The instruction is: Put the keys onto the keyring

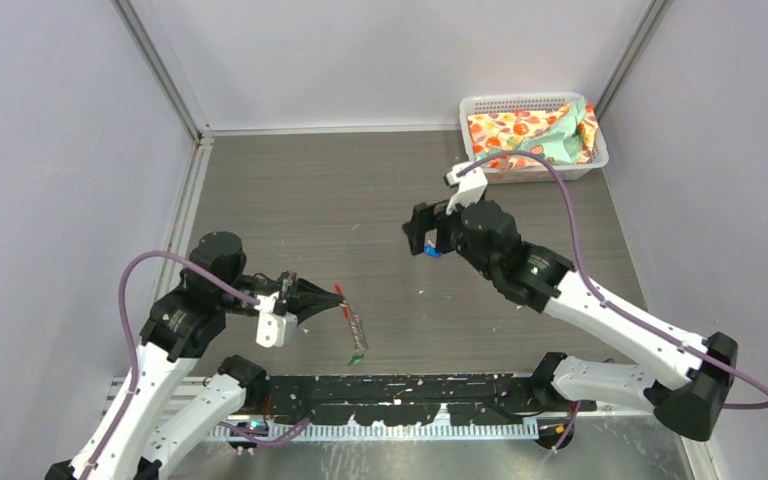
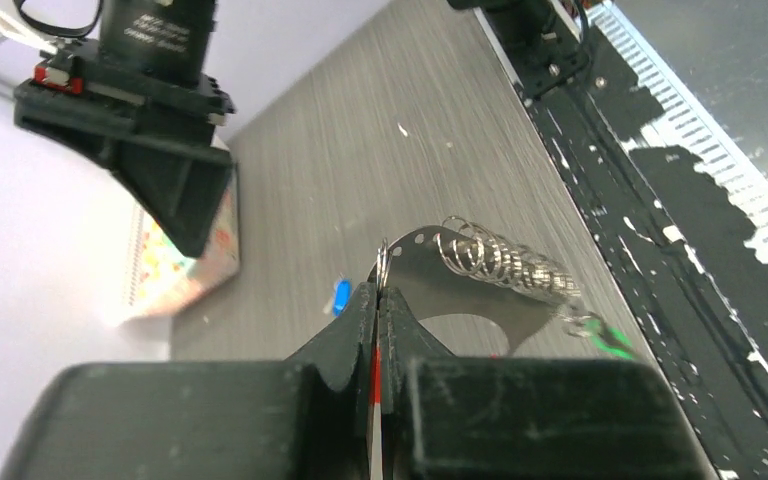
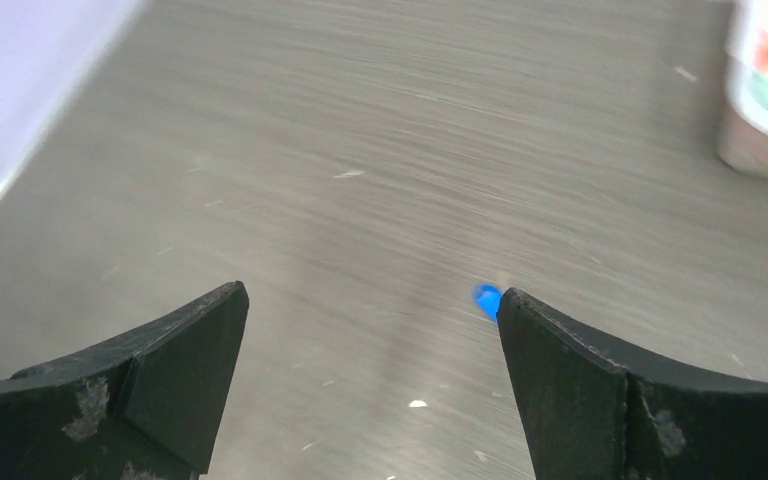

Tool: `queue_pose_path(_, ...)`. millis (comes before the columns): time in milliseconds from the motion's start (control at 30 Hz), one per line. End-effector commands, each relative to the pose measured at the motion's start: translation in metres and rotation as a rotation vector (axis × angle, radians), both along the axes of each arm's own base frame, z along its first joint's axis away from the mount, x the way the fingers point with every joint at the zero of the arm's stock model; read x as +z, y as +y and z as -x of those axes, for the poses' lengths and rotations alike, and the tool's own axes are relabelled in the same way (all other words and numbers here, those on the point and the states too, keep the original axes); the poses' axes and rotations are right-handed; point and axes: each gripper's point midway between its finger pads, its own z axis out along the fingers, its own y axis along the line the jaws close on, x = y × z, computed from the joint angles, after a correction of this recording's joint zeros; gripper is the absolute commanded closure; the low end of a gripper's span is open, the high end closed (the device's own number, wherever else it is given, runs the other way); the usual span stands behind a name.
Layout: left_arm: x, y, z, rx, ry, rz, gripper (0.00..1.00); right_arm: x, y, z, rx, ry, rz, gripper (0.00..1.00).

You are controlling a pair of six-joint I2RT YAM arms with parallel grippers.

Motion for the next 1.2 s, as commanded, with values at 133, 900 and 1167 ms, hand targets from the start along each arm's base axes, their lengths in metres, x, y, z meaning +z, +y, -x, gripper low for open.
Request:
queue_pose_path(133, -0.036, 0.007, -0.013, 0.146, 0.186, -0.086, 1.0, -0.106, -0.1, -0.075, -0.558, 0.388, -0.034, 0.09)
queue_pose_path(900, -0.041, 0.014, -0.033, 0.328, 0.525, -0.225, 1.0, -0.216, -0.12, -0.069, -0.781, 0.7, -0.021, 0.09)
queue_pose_path(1167, -0.048, 0.015, -0.034, 0.361, 0.54, -0.2, 1.0, -0.225, -0.127, -0.079, -0.846, 0.743, 0.026, 0.11)
